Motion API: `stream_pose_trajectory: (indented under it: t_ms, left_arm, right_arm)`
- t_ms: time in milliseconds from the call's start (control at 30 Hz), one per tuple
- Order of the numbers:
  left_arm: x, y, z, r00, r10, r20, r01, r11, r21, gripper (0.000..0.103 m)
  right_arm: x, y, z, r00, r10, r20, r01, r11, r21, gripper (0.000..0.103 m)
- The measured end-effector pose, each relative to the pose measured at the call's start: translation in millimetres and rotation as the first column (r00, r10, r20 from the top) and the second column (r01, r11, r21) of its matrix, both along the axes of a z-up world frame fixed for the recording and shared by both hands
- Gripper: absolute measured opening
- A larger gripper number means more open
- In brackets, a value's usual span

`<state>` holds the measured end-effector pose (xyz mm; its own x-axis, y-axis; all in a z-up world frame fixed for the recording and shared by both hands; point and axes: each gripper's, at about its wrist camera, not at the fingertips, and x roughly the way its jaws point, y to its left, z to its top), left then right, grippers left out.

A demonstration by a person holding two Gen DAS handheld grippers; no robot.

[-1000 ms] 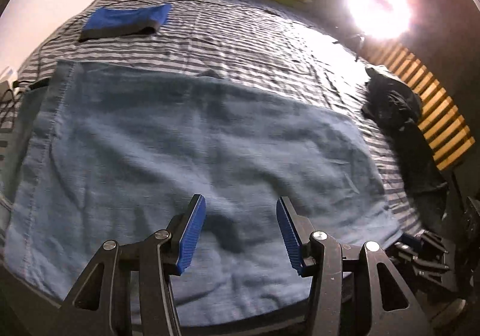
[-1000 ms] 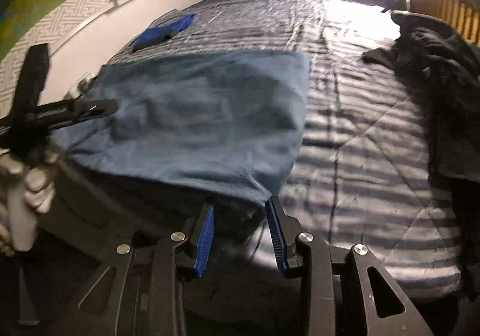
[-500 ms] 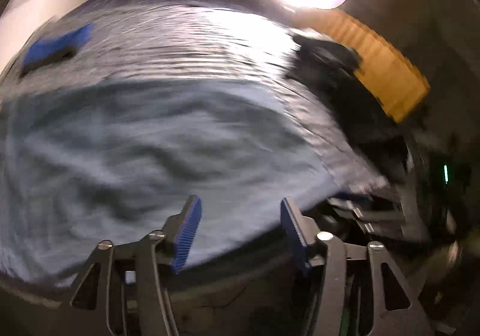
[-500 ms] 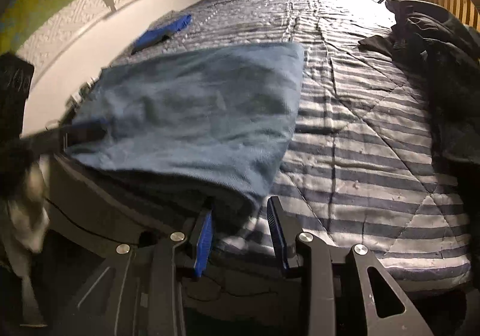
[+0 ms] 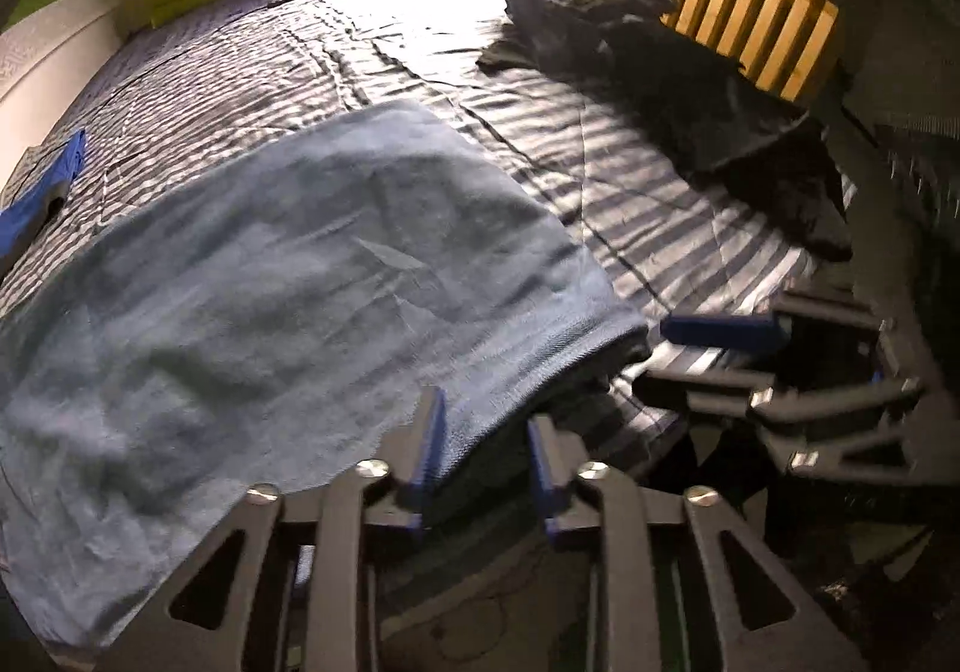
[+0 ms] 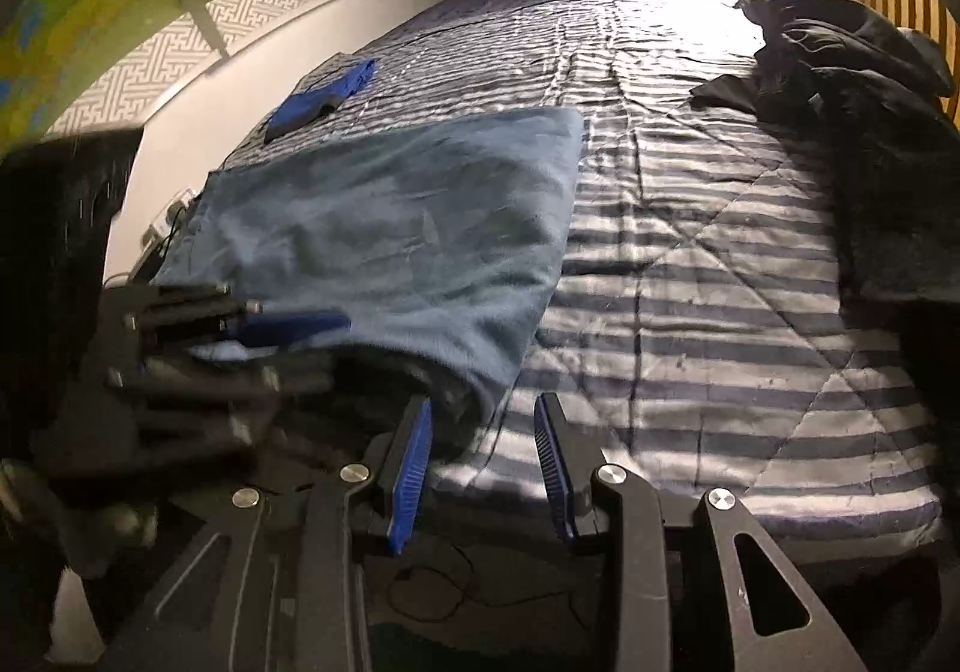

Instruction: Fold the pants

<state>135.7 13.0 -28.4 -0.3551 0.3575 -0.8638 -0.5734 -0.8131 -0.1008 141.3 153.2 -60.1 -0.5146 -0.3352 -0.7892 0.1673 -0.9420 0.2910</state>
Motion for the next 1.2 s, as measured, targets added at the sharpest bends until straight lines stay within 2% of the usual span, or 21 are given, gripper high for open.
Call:
stream_pose_trajectory:
  t_ms: [267,433,500,600,667,733,767,867,900,1000,1100,1200]
  left_arm:
    - [-3.5,-1.9,17.4,1.000,-0.015,-0.015,0.015,1.000,0.003,0.015]
    - [-9.6,-11.7,25.5,1.000,0.007,-0.006,-0.007,0.999,0.042,0.013]
    - [-9.3,-12.0,25.0,1.000,-0.003,0.002,0.003,0.999,0.044,0.013]
    - [-0.9,-3.1,14.4,0.999,-0.051,0.020,0.050,0.999,0.015,0.015]
    - [6.1,2.6,3.5,0.995,-0.088,0.043,0.088,0.996,-0.016,0.022]
    - [13.0,1.7,-0.8,0.991,-0.111,0.071,0.111,0.994,0.002,0.030]
    - [15.0,-0.3,1.1,0.990,-0.117,0.074,0.116,0.993,0.013,0.030]
    - [16.0,-13.2,17.5,0.992,-0.105,0.073,0.098,0.991,0.096,0.031]
    - [14.8,-16.4,23.1,0.994,-0.091,0.063,0.084,0.990,0.112,0.031]
    - [3.2,-14.9,31.3,0.998,-0.049,0.026,0.044,0.989,0.145,0.031]
    - [-9.9,5.5,22.0,0.999,-0.028,0.017,0.025,0.986,0.168,0.031]
    - [-18.4,31.4,-3.2,0.999,-0.024,0.029,0.019,0.990,0.140,0.031]
  right_arm:
    - [-5.5,-26.5,-3.0,0.999,0.018,-0.037,-0.016,0.999,0.049,0.036]
    - [-20.2,-30.8,-8.3,0.996,-0.083,-0.034,0.085,0.994,0.063,0.036]
    - [-19.4,-20.7,-10.1,0.989,-0.149,-0.018,0.150,0.984,0.101,0.036]
    - [-8.5,-0.2,-12.0,0.983,-0.184,0.004,0.183,0.982,0.056,0.036]
    - [-5.0,2.7,-13.5,0.984,-0.179,0.020,0.177,0.983,0.051,0.036]
    - [-1.9,4.6,-16.1,0.987,-0.161,0.022,0.159,0.984,0.079,0.036]
    - [-1.2,6.4,-18.0,0.988,-0.153,0.031,0.150,0.985,0.080,0.036]
    - [4.7,18.0,-20.1,0.988,-0.141,0.055,0.138,0.989,0.055,0.034]
    - [10.1,21.1,-17.3,0.989,-0.136,0.053,0.132,0.989,0.058,0.030]
    - [19.6,33.5,-7.8,0.992,-0.117,0.039,0.116,0.993,0.015,0.029]
    - [19.8,52.0,8.6,0.987,-0.158,0.004,0.158,0.987,-0.032,0.029]
    - [5.6,76.2,23.6,0.979,-0.202,-0.028,0.199,0.977,-0.074,0.029]
